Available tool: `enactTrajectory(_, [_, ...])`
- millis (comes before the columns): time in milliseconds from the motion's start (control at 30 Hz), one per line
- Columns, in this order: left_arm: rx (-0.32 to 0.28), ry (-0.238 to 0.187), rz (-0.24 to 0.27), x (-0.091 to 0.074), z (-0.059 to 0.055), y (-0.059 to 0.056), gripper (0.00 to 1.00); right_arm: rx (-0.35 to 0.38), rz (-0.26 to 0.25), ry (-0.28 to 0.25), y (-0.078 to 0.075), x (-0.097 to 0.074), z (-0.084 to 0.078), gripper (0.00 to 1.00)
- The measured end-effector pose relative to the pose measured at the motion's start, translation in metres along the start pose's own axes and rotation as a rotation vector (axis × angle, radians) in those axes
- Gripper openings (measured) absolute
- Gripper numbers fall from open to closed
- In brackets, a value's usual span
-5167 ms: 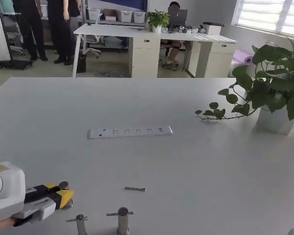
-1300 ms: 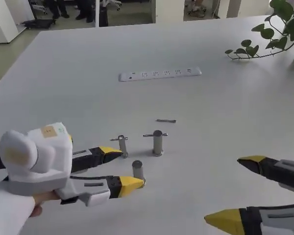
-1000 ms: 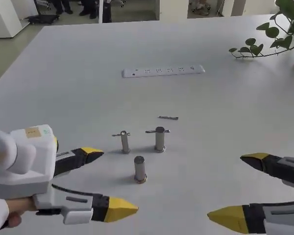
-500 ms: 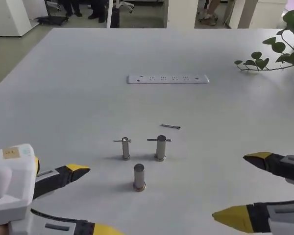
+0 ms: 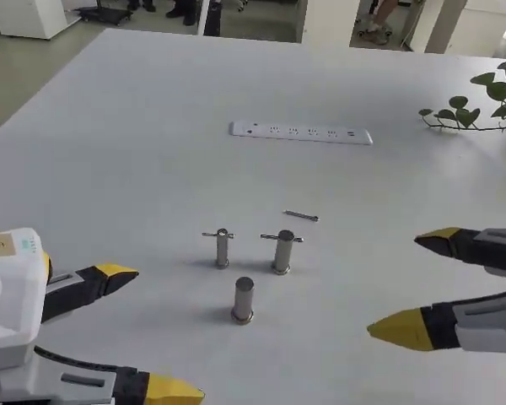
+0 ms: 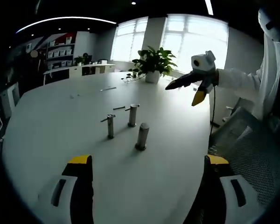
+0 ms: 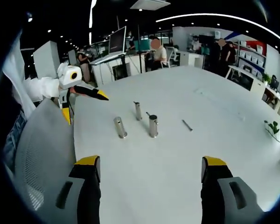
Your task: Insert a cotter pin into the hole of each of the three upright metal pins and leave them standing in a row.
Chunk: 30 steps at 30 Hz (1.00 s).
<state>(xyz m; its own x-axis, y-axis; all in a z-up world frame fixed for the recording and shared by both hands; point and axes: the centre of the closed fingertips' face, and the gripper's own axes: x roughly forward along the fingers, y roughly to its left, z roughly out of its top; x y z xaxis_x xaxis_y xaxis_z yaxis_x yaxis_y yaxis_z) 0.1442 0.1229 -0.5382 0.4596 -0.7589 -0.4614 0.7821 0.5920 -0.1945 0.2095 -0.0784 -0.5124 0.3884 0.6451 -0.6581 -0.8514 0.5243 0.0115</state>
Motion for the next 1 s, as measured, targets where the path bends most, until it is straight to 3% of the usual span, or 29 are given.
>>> enactTrajectory(167, [-0.029, -0.021, 0.004, -0.002, -0.001, 0.003, 0.99, -0.046, 0.017, 0.029, -0.015, 0.009, 0.019, 0.86])
enactTrajectory(233, [-0.026, -0.014, 0.028, -0.004, -0.003, 0.006, 0.99, -0.054, 0.040, 0.033, -0.015, 0.015, 0.024, 0.86])
enactTrajectory(333, [-0.048, -0.046, 0.039, -0.011, 0.002, 0.003, 0.99, -0.107, 0.056, 0.076, -0.020, 0.027, 0.028, 0.85])
enactTrajectory(500, [-0.056, -0.051, 0.052, -0.020, 0.002, 0.000, 0.99, -0.138, 0.076, 0.120, -0.033, 0.047, 0.036, 0.83])
enactTrajectory(600, [-0.061, -0.055, 0.071, -0.026, 0.002, 0.002, 0.99, -0.200, 0.078, 0.186, -0.045, 0.055, 0.033, 0.81])
enactTrajectory(1000, [-0.109, -0.063, 0.100, -0.032, -0.001, 0.006, 0.99, -0.256, 0.115, 0.302, -0.077, 0.103, 0.027, 0.70])
